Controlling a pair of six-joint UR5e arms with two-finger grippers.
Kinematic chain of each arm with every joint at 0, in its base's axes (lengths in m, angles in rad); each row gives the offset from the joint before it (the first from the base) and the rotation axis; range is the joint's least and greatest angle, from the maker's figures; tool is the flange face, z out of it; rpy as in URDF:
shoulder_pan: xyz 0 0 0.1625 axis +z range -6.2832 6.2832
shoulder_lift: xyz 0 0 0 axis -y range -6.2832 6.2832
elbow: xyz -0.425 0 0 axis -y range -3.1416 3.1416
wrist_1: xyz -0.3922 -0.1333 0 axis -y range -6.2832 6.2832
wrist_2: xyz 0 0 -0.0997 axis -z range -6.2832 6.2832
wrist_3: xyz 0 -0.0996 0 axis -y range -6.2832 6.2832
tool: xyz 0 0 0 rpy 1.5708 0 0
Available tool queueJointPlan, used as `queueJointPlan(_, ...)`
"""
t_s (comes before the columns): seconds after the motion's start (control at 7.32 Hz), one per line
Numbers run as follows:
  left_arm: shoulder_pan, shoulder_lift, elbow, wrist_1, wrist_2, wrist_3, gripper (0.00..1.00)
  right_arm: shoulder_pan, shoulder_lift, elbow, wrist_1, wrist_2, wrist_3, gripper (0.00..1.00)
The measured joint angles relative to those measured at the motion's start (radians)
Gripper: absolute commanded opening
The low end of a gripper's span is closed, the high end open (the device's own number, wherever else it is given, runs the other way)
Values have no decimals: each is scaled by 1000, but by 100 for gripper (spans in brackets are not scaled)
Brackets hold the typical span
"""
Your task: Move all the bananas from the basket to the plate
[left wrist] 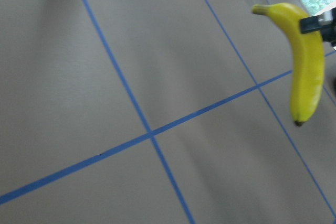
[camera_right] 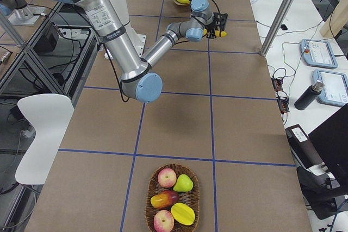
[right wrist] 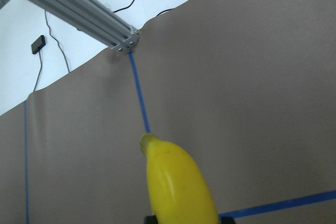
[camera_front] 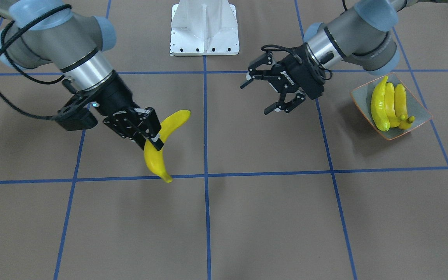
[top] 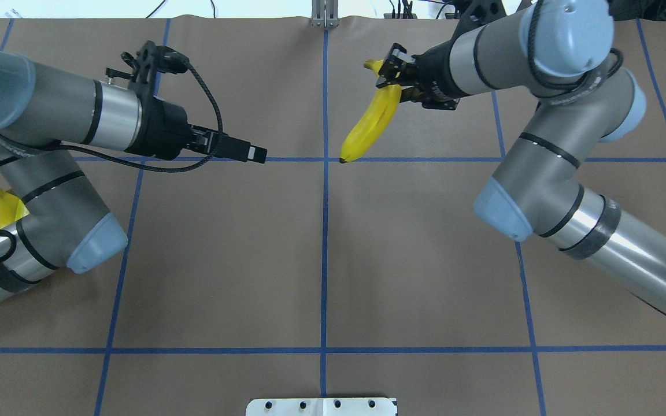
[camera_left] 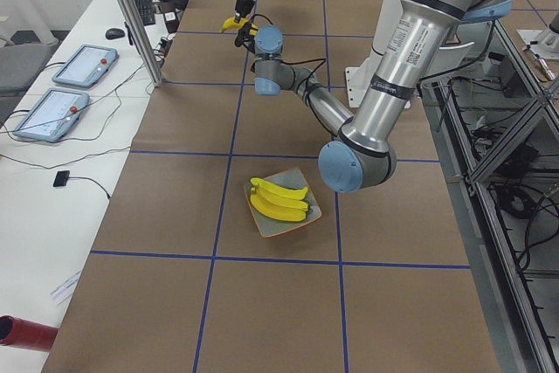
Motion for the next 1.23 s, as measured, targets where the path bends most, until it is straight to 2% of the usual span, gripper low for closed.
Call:
queueJointPlan(0.27, 39, -31, -7, -6, 2, -13, 100, -73, 50, 1, -5, -81, 49, 0)
queueJointPlan(1.09, 51, -36, -7, -9, 5, -12, 100, -129, 67, 44, -8, -97, 62, 0)
queueJointPlan(1.23, 51, -38, -8, -9, 5, -13, 87, -133, 68, 58, -14, -97, 62, 0)
